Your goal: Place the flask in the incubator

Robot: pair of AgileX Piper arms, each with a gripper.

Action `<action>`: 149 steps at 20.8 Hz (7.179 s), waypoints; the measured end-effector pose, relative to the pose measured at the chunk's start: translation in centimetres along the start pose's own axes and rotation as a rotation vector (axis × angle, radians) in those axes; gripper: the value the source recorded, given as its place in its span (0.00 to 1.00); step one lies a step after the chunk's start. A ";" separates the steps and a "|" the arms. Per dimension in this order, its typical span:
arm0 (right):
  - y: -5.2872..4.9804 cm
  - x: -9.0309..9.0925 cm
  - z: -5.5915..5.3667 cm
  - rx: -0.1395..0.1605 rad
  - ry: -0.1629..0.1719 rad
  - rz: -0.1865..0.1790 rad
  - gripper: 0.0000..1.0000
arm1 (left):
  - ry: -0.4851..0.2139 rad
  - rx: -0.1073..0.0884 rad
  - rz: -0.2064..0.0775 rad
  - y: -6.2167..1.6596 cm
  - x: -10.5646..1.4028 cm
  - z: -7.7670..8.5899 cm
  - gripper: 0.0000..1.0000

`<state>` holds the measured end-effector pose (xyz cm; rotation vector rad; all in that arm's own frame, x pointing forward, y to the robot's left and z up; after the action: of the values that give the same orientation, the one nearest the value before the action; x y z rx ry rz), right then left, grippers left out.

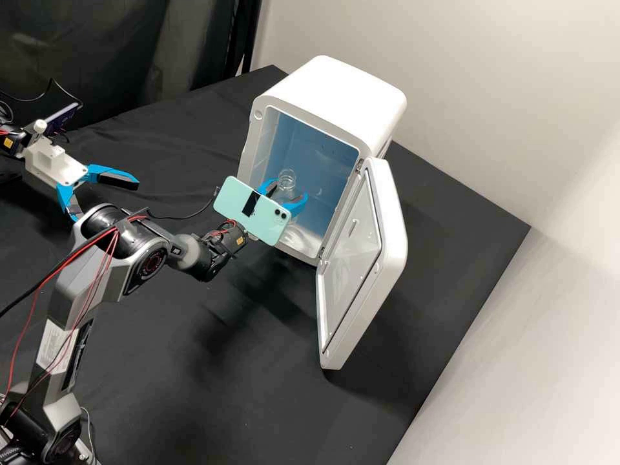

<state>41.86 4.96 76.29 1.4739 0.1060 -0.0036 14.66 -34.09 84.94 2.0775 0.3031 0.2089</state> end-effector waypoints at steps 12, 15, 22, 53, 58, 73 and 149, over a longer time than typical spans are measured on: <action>-0.6 0.3 0.5 -0.007 -0.016 -0.017 0.00 | 0.084 0.033 0.078 1.47 -0.7 -1.3 1.00; -0.7 0.3 0.6 -0.019 -0.018 -0.021 0.00 | 0.085 0.044 0.090 1.72 -0.8 -1.3 1.00; -1.4 2.0 1.2 -0.031 -0.042 -0.023 0.00 | 0.082 0.050 0.096 1.85 -0.8 -1.2 1.00; 0.0 10.6 0.1 -0.015 -0.105 -0.041 0.00 | 0.061 0.023 0.077 1.55 0.1 -1.0 1.00; 0.2 11.8 0.4 -0.015 -0.152 -0.039 0.00 | 0.064 0.018 0.079 1.58 0.2 -1.1 1.00; 0.0 13.0 0.8 -0.096 -0.186 -0.045 0.00 | 0.065 0.015 0.066 1.32 0.3 -1.2 1.00; -5.1 12.6 1.6 0.060 -0.113 -0.159 1.00 | 0.074 0.036 0.066 1.26 0.9 -1.2 1.00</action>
<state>54.16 3.62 70.47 1.5186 0.1315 -0.2204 15.34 -33.48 86.63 2.1206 0.2851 0.3232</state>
